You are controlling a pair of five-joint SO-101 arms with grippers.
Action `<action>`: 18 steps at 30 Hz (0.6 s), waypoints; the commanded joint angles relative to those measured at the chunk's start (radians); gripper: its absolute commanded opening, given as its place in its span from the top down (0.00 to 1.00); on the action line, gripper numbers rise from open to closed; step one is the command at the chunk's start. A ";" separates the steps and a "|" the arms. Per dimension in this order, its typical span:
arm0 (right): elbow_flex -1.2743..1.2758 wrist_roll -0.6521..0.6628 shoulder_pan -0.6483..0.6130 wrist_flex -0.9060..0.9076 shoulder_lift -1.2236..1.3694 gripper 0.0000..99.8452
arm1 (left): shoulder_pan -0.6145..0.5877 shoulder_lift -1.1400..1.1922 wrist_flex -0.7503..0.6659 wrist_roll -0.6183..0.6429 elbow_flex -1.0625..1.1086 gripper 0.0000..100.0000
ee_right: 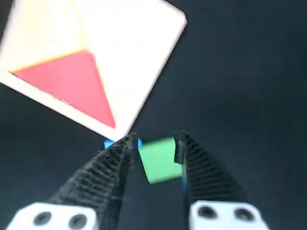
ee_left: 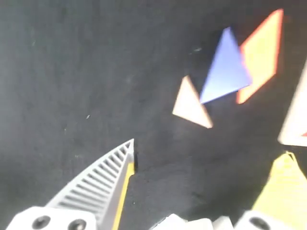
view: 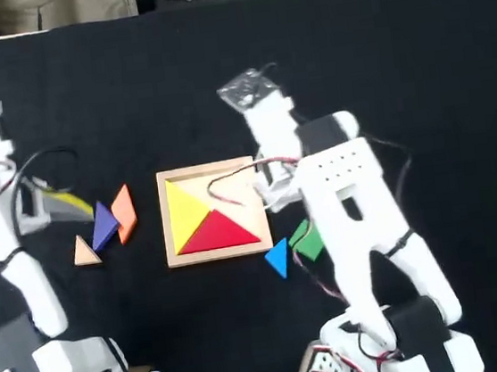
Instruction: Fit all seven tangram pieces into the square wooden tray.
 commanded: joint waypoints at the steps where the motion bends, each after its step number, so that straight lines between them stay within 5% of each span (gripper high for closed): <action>1: -0.064 -0.029 -0.118 -0.055 -0.008 0.85 | -0.165 -0.038 -0.186 -0.018 0.177 0.59; 8: -0.521 -0.143 -0.322 0.080 0.392 0.85 | -0.252 -0.038 -0.516 0.058 0.516 0.59; 18: -1.179 -0.302 -0.505 0.115 0.932 0.86 | -0.437 -0.038 -0.644 0.137 0.687 0.59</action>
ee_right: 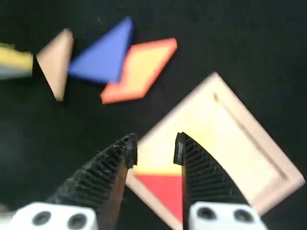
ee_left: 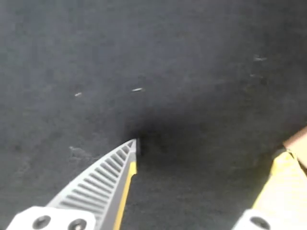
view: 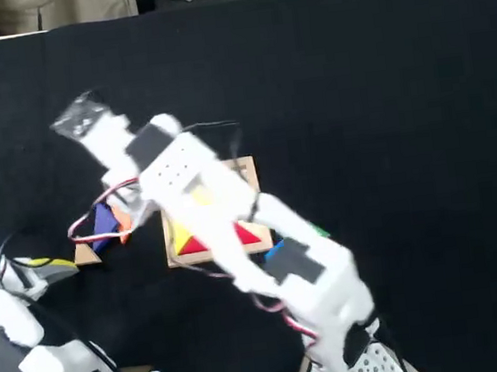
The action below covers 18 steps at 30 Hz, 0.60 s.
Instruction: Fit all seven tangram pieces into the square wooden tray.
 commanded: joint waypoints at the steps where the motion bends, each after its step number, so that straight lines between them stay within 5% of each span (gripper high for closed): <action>1: -0.292 -0.114 -0.015 0.014 0.157 0.86 | -0.090 -0.017 -0.014 0.020 0.039 0.59; 8: -0.739 -0.330 -0.015 0.143 0.461 0.86 | -0.122 -0.017 -0.018 0.078 0.074 0.59; 18: -1.024 -0.347 -0.075 0.186 0.720 0.86 | -0.127 -0.017 -0.017 0.083 0.074 0.59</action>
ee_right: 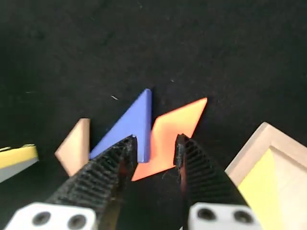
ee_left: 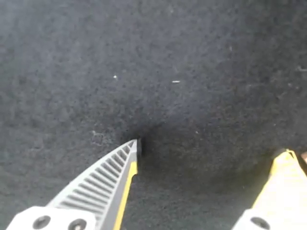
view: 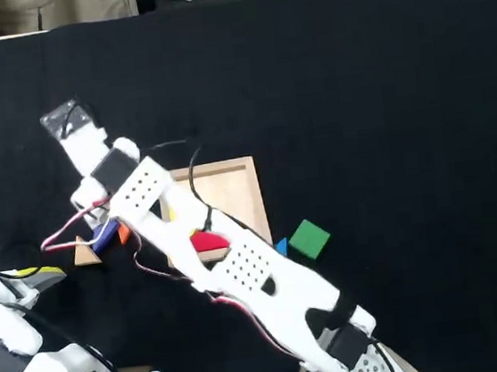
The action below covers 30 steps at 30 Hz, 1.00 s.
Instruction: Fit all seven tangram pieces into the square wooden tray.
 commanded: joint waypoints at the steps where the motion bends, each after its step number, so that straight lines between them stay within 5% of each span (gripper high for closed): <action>1: -0.065 -0.014 -0.009 -0.002 0.019 0.86 | -0.048 0.006 -0.002 0.015 0.028 0.59; 18: -0.062 0.043 0.123 0.097 0.119 0.85 | -0.039 0.006 -0.002 0.015 0.028 0.59; 25: -0.053 0.064 0.087 0.097 0.114 0.83 | -0.039 0.006 -0.003 0.015 0.028 0.59; 30: -0.062 0.089 0.091 0.095 0.114 0.94 | -0.039 0.006 -0.003 0.015 0.028 0.59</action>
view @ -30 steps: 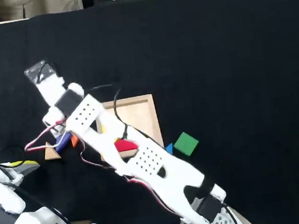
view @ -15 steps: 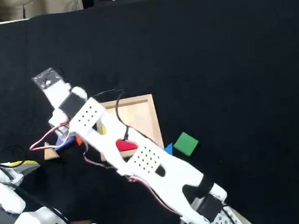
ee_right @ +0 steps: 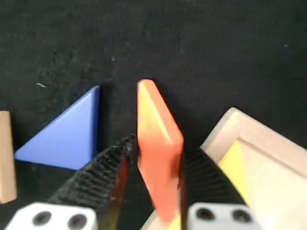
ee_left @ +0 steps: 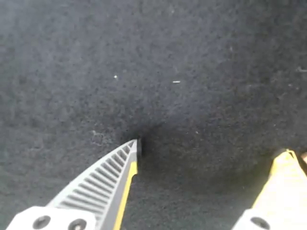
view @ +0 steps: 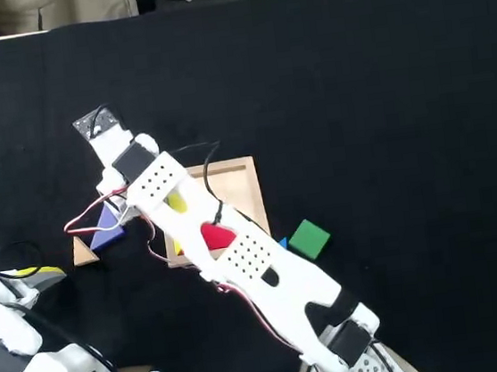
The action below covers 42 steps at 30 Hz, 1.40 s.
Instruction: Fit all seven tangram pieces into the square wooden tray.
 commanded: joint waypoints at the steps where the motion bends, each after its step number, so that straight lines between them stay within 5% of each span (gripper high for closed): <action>1: -0.012 0.028 0.003 0.032 -0.012 0.97 | -0.039 0.006 -0.003 0.012 0.028 0.59; 16: 0.053 0.104 0.075 0.035 -0.263 0.99 | -0.038 0.006 -0.006 0.012 0.028 0.59; 25: 0.918 0.138 0.146 0.025 -1.040 0.99 | -0.038 0.006 -0.006 0.008 0.028 0.59; 29: 1.297 0.189 0.267 -0.118 -1.343 0.99 | -0.038 0.006 -0.006 0.006 0.028 0.59; 36: 1.782 0.261 0.368 -0.362 -1.420 0.99 | -0.033 0.009 -0.006 0.006 0.028 0.59; 42: 1.886 0.176 0.362 -0.563 -1.382 0.99 | -0.005 0.008 -0.006 0.006 0.035 0.59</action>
